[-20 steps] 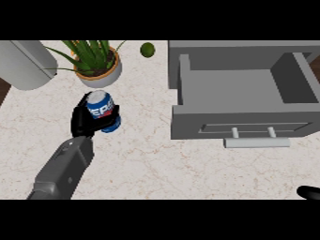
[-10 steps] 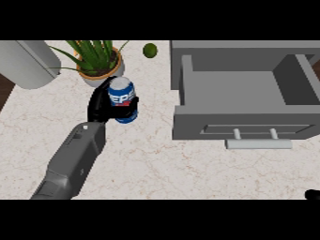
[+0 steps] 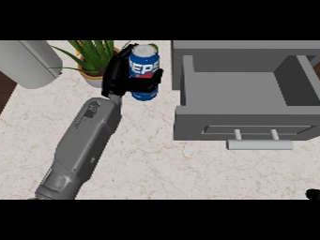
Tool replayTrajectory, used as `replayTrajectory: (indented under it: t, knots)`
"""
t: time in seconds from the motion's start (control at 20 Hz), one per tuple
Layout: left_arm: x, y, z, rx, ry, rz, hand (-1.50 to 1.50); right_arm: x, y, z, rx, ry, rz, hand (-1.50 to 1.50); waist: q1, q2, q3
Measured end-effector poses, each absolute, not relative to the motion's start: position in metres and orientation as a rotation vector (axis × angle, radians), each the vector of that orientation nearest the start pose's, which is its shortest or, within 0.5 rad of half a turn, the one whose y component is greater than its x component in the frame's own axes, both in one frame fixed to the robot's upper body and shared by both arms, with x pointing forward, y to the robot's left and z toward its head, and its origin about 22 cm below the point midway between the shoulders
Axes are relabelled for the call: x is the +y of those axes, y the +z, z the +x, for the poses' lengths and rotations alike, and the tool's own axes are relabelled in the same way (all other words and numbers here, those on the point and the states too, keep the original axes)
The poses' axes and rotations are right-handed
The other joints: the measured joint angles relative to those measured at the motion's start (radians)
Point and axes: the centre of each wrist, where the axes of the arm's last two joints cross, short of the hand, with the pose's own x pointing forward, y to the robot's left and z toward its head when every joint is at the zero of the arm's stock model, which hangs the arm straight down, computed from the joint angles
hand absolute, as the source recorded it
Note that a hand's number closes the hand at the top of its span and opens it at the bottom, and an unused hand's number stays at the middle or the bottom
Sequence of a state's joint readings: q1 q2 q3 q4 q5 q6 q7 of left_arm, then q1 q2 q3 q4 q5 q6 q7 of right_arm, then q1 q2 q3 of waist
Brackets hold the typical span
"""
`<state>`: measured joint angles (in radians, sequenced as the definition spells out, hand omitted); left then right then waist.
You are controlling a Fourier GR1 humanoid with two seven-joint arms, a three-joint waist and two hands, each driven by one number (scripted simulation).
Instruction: Pick up the can, place it into the drawer and close the drawer
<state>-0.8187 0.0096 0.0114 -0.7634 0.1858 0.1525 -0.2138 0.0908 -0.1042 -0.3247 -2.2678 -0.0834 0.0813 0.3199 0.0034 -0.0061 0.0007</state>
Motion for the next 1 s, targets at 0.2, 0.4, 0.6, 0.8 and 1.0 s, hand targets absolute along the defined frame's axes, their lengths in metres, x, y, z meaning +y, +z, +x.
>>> replayTrajectory:
  t: [0.2, 0.4, 0.6, 0.8, 1.0]
  knots:
    - [0.108, 0.096, 0.412, -1.703, -0.069, -0.173, 1.50, -0.303, 0.152, 0.163, -1.870, -0.062, -0.297, -1.50, -0.004, 0.001, 0.000]
    - [0.086, 0.140, 0.411, -1.716, -0.105, -0.170, 1.50, -0.299, 0.151, 0.165, -1.868, -0.066, -0.296, -1.50, -0.006, 0.002, 0.000]
    - [0.064, 0.177, 0.409, -1.724, -0.138, -0.163, 1.50, -0.299, 0.151, 0.170, -1.873, -0.068, -0.290, -1.50, -0.011, 0.004, 0.000]
    - [0.045, 0.203, 0.414, -1.726, -0.158, -0.143, 1.50, -0.298, 0.156, 0.174, -1.878, -0.060, -0.285, -1.50, -0.020, 0.007, 0.000]
    - [0.026, 0.220, 0.417, -1.713, -0.175, -0.128, 1.50, -0.299, 0.160, 0.175, -1.883, -0.056, -0.283, -1.50, -0.028, 0.009, 0.000]
